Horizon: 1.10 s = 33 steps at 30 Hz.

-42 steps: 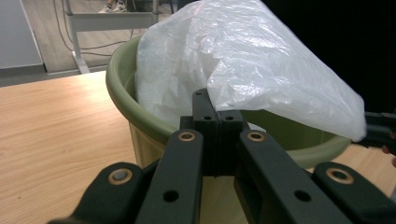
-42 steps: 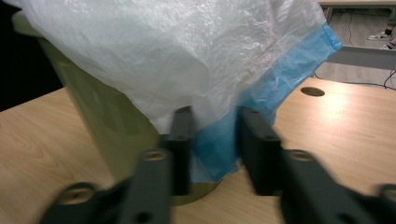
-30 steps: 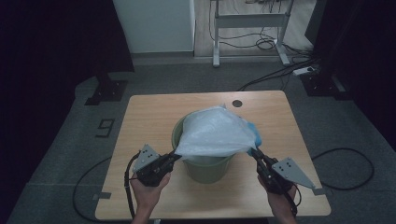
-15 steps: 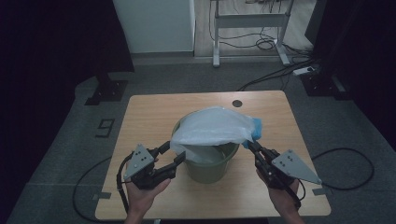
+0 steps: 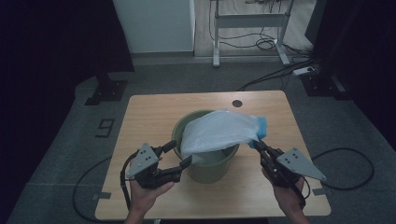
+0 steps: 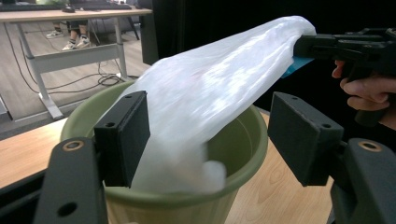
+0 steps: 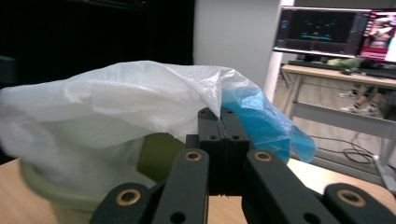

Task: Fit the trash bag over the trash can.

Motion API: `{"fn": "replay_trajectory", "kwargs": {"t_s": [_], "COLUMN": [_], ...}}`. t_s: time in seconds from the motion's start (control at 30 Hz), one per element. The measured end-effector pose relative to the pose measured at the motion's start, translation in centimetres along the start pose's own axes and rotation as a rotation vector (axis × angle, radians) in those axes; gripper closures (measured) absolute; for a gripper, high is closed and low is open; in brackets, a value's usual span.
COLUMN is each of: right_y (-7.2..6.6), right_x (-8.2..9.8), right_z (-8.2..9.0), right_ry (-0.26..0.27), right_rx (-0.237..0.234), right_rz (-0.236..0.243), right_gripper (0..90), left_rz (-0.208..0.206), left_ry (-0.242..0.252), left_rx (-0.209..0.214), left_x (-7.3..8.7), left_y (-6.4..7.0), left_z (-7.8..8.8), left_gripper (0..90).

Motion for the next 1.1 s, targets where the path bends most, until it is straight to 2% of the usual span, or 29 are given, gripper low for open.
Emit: {"fn": "replay_trajectory", "kwargs": {"t_s": [0.33, 0.63, 0.77, 0.93, 1.1], "right_y": [-3.5, -5.2, -5.5, -5.8, -5.6], "right_x": [0.0, 0.1, 0.0, 0.2, 0.5], "right_z": [-1.2, -1.8, -2.1, -2.2, -2.2], "right_ry": [-0.023, -0.031, -0.037, -0.044, -0.052], "right_rx": [-0.101, -0.164, -0.181, -0.193, -0.194], "right_rz": [0.052, 0.069, 0.072, 0.078, 0.067], "right_gripper": [88.5, 88.4, 88.4, 88.2, 85.2], "left_rz": [-0.056, -0.085, -0.087, -0.072, -0.035], "left_ry": [-0.001, -0.023, -0.028, -0.016, 0.006], "left_rx": [0.013, 0.017, 0.03, 0.068, 0.056], "left_x": [-1.7, -1.8, -1.7, -1.4, -1.2], "left_y": [1.5, 2.3, 2.3, 2.1, 1.7], "left_z": [-1.1, -2.9, -3.5, -3.6, -3.5], "left_gripper": [33.7, 39.5, 49.9, 71.8, 86.1]}}
Point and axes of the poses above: each handheld gripper's, and its own axes: z roughly backward along the jaws, x roughly out of its underside, y roughly to its right, the point moved 5 cm from there along -z, roughly forward along the jaws, and after that the axes turned 8 degrees about -x, right-handed, at the moved point
